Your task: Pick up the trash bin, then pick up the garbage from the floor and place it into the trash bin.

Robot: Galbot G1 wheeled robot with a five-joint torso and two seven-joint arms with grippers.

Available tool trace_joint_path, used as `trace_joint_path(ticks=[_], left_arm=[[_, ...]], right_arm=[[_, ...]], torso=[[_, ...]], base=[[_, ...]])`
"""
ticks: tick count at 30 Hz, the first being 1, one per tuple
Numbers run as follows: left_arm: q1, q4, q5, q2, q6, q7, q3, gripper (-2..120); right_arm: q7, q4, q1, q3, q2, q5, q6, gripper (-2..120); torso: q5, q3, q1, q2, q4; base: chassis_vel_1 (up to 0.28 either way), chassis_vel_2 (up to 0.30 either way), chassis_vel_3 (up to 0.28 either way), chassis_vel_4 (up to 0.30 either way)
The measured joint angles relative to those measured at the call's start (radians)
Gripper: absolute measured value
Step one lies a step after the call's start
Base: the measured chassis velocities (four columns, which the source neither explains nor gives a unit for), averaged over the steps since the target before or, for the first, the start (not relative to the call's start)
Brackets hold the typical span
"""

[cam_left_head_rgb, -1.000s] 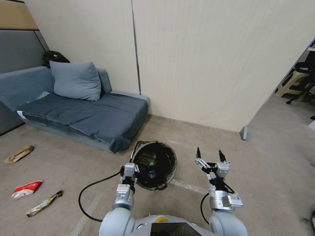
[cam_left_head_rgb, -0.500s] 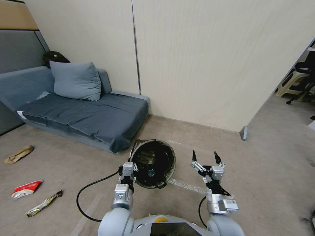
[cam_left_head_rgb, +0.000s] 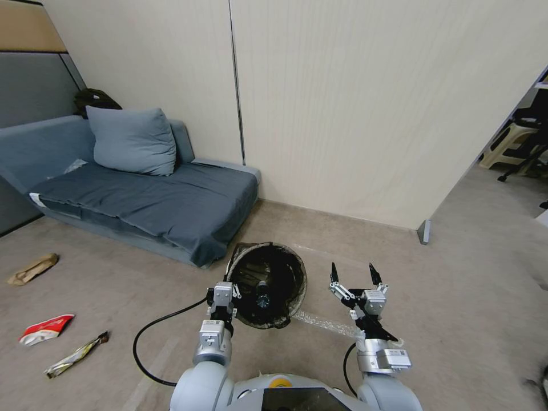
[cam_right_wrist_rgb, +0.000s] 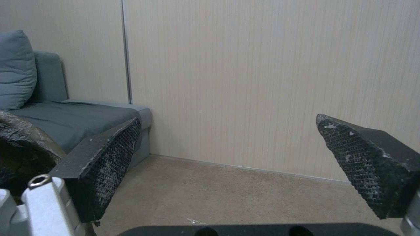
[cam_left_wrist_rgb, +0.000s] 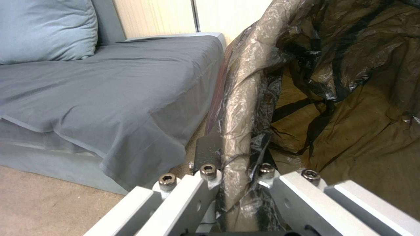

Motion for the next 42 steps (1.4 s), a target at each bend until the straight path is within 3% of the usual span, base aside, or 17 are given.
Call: trace_joint_path(ticks=[17,42], left_arm=[[0.006,-0.009,0.024,-0.013,0.000,0.020,0.006,0],[0.000,0.005,0.023,-0.014,0.005,0.029,0.008,0]], right_arm=[[0.003,0.014,0.019,-0.009,0.000,0.006,-0.027,100],[-0.024,0.006,0.051,-0.009,0.000,0.043,-0.005,100]], torso=[[0.0000,0.000,0.000,0.000,0.0000],[0.0000,0.000,0.000,0.000,0.0000]], base=[[0.013,0.011,0.013,0.010],[0.103,0.111,0.105,0.103]])
